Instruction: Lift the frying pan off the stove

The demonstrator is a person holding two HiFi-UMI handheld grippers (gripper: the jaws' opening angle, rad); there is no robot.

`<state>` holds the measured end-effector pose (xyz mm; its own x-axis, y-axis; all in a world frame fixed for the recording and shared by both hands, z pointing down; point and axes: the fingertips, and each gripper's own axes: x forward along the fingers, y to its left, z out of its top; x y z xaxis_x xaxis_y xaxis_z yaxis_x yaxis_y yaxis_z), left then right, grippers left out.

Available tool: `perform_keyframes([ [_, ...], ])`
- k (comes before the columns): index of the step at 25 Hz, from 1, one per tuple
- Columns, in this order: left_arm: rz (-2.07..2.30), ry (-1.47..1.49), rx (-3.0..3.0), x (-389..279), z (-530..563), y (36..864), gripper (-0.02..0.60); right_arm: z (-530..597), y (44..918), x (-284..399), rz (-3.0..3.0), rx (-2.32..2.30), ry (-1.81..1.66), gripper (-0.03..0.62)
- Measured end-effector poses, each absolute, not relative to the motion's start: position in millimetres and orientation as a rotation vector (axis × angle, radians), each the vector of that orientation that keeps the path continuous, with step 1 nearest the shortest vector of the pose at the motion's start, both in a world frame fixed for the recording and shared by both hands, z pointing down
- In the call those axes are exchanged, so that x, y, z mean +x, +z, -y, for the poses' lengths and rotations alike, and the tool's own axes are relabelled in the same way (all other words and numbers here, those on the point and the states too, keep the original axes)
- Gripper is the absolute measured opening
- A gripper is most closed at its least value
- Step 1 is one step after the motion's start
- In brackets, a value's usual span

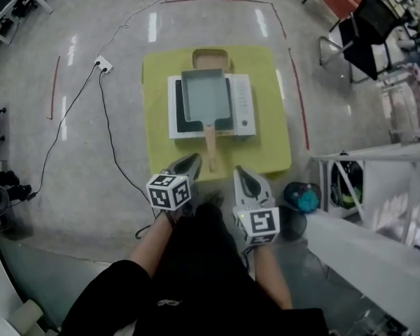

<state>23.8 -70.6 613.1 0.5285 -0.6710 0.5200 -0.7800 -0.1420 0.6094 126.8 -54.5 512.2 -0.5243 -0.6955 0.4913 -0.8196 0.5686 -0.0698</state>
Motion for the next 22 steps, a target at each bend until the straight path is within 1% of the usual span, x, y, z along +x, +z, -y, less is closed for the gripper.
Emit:
perform_keyframes([
  [4,1.253,0.075,1.809,20.9,69.0,608.0,0.046,54.9,506.1,137.6,2.453,1.182,0.362,0.015],
  [8,1.275,-0.008,1.706,21.4,62.0,610.2,0.046,45.2,501.8,151.4,2.464,1.164,0.407,0.015],
  [13,1.278,-0.039,1.633,23.4,63.0,624.1,0.049,44.7,506.0,156.8,2.466,1.136,0.45,0.015],
  [14,1.273,-0.043,1.627,24.4,65.3,627.3,0.058,46.7,507.7,156.6,2.466,1.134,0.45,0.015],
  [17,1.262,-0.069,1.596,24.6,75.9,636.8,0.125,52.0,512.4,156.1,2.454,1.132,0.452,0.015],
  [22,1.217,-0.126,1.581,31.2,102.8,643.7,0.188,60.3,521.9,153.2,2.422,1.112,0.466,0.016],
])
